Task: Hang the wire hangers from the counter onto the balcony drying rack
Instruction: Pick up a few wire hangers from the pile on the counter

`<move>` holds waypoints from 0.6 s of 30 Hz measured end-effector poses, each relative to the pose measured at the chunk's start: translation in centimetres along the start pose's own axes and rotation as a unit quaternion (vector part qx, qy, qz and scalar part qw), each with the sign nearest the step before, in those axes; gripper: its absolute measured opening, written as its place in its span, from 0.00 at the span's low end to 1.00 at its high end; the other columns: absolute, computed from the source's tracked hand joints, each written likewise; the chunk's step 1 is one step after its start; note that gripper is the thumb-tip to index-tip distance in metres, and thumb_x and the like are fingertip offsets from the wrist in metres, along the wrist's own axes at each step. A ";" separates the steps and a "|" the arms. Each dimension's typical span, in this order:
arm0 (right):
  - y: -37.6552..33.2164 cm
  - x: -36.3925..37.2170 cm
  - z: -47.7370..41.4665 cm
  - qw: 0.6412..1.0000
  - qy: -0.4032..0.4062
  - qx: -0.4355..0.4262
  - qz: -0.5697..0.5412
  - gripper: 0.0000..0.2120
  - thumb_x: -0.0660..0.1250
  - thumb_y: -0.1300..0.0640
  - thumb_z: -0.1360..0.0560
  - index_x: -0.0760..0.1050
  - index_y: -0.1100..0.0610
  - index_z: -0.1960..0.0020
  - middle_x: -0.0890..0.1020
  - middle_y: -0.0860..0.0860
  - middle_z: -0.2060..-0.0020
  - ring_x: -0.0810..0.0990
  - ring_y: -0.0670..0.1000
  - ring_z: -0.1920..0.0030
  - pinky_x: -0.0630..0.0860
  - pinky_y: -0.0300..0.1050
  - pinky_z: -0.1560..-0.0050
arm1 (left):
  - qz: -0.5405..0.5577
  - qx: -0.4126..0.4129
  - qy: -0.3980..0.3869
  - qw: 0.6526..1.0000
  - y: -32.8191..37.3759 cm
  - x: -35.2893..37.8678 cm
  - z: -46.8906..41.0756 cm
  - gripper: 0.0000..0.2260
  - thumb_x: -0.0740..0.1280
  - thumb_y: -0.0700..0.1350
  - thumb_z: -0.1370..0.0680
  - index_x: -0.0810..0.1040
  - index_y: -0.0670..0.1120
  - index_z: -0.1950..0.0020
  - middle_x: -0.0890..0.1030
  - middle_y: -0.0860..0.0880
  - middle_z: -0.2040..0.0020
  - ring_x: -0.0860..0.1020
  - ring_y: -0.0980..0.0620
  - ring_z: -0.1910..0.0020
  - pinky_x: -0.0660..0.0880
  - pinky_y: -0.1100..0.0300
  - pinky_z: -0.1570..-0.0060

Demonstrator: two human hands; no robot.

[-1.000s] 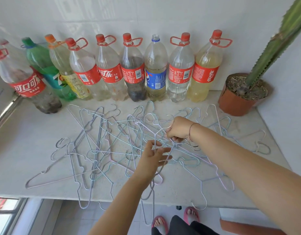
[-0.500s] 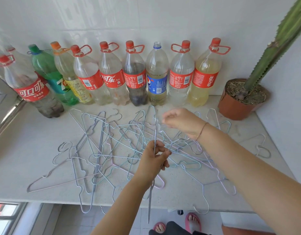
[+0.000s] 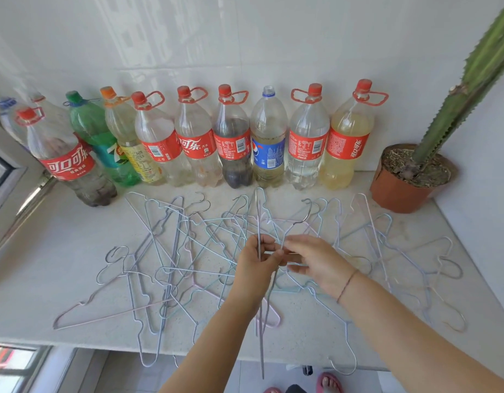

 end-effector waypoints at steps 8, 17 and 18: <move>-1.2 3.1 -0.2 0.994 -0.054 -0.075 -0.050 0.06 0.63 0.63 0.24 0.79 0.60 0.53 0.82 0.56 0.61 0.81 0.53 0.61 0.78 0.40 0.62 | 0.014 -0.012 0.047 0.999 1.3 -2.1 2.2 0.05 0.62 0.40 0.21 0.75 0.41 0.47 0.82 0.43 0.55 0.79 0.50 0.60 0.75 0.65 0.62; -1.0 7.0 2.7 0.974 -0.212 -0.080 -0.011 0.11 0.53 0.61 0.19 0.74 0.58 0.51 0.80 0.55 0.65 0.81 0.49 0.70 0.80 0.42 0.64 | 0.069 -0.024 0.251 0.965 1.4 -4.7 11.2 0.13 0.53 0.45 0.17 0.77 0.46 0.50 0.74 0.48 0.66 0.70 0.52 0.72 0.68 0.63 0.69; -0.6 7.5 3.6 0.969 -0.234 -0.078 -0.002 0.11 0.53 0.62 0.19 0.74 0.58 0.50 0.79 0.55 0.65 0.81 0.49 0.69 0.80 0.41 0.65 | 0.071 -0.022 0.274 0.959 1.3 -4.8 12.7 0.13 0.54 0.45 0.17 0.77 0.46 0.49 0.73 0.48 0.67 0.69 0.53 0.72 0.67 0.64 0.70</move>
Point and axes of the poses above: each hand's wrist, its own z-axis away from the middle knuckle, its own x-axis out of the palm, y = z × x, the point moved 2 cm from there along -z, towards the middle knuckle
